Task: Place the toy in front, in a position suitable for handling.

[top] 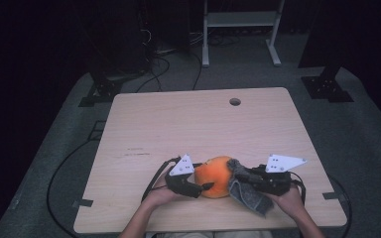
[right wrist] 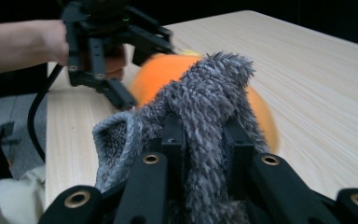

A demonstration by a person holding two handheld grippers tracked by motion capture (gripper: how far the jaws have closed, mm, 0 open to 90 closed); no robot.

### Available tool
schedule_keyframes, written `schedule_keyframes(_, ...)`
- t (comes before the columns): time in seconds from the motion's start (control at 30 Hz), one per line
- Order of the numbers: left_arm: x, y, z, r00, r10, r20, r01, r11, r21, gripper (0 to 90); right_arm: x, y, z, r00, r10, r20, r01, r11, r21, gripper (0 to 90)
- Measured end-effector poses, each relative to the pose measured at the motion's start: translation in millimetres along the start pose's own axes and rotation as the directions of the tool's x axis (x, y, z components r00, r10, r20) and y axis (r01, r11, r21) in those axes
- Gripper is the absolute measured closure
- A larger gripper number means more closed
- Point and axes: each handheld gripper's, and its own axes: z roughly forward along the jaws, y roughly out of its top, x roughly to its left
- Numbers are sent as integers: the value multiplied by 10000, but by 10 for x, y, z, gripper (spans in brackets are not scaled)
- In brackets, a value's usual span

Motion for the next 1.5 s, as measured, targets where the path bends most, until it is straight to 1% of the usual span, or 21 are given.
schedule_keyframes(0.03,19,-6,-9,9999,-131,38,132,9999,-24,261,2,-3,17,10000,-13,-9,13,9999,100,733)
schedule_keyframes(0.13,20,-15,-2,9994,-341,61,342,9993,-120,259,-91,-69,29,9987,477,187,-484,9981,373,738)
schedule_keyframes(0.27,-16,9,23,9999,-152,37,153,9998,-132,260,-262,-188,-12,9902,1144,798,-1228,9864,1094,737)
schedule_keyframes(0.37,-75,13,32,9996,277,-19,-277,9996,-112,260,-273,-154,-73,9897,1198,790,-1249,9901,638,738)
schedule_keyframes(0.47,-157,25,62,9951,988,10,-987,9948,-247,242,-222,-25,-80,9912,1246,447,-1226,9915,-436,737)
schedule_keyframes(0.53,-186,43,69,9923,1235,-6,-1235,9922,-188,183,-181,32,-24,9944,1014,307,-1004,9944,-336,736)
schedule_keyframes(0.6,-161,54,70,9966,809,-126,-811,9966,-160,97,-161,29,23,9960,829,335,-825,9965,-138,739)
schedule_keyframes(0.63,-142,55,83,9992,397,-36,-397,9992,-99,79,-168,27,22,9957,857,342,-854,9963,-96,740)
schedule_keyframes(0.67,-140,55,84,9992,346,209,-345,9994,-85,98,-178,29,8,9949,971,277,-970,9953,-53,740)
schedule_keyframes(0.7,-161,58,82,9983,542,195,-540,9985,-119,161,-183,34,-4,9952,944,265,-943,9955,-38,740)
schedule_keyframes(0.8,-262,130,62,9877,1519,-377,-1531,9877,-304,284,-144,99,-43,9969,694,357,-691,9976,-103,742)
schedule_keyframes(0.87,-332,190,55,9691,2239,-1037,-2283,9731,-324,321,-96,187,-74,9982,426,420,-409,9984,-397,745)
schedule_keyframes(0.9,-347,218,63,9629,2434,-1165,-2481,9683,-274,325,-63,246,-90,9988,382,307,-362,9972,-657,745)
schedule_keyframes(0.97,-366,230,93,9543,2773,-1117,-2798,9600,-71,326,10,354,-77,9999,127,22,-125,9959,-900,746)
schedule_keyframes(1.0,-371,220,114,9498,2933,-1086,-2938,9558,118,325,55,389,-37,10000,-79,45,82,9975,-700,747)
schedule_keyframes(1.03,-374,201,131,9491,2971,-1048,-2965,9548,214,323,89,400,17,9996,-269,20,270,9984,-503,747)
schedule_keyframes(1.1,-364,170,133,9532,2873,-942,-2865,9578,221,306,129,378,116,9985,-532,161,531,9985,90,751)
schedule_keyframes(1.13,-360,163,130,9531,2886,-916,-2875,9575,251,290,119,358,145,9987,-485,178,482,9987,161,752)
schedule_keyframes(1.27,-314,125,114,9622,2608,-790,-2603,9654,161,278,25,312,115,9991,-85,408,81,9999,98,753)
schedule_keyframes(1.37,-269,81,87,9687,2386,-681,-2385,9711,103,269,-109,196,60,9970,547,557,-549,9985,30,753)
schedule_keyframes(1.5,-202,37,52,9777,2051,-449,-2052,9787,40,262,-319,14,21,9858,1517,727,-1530,9881,133,753)
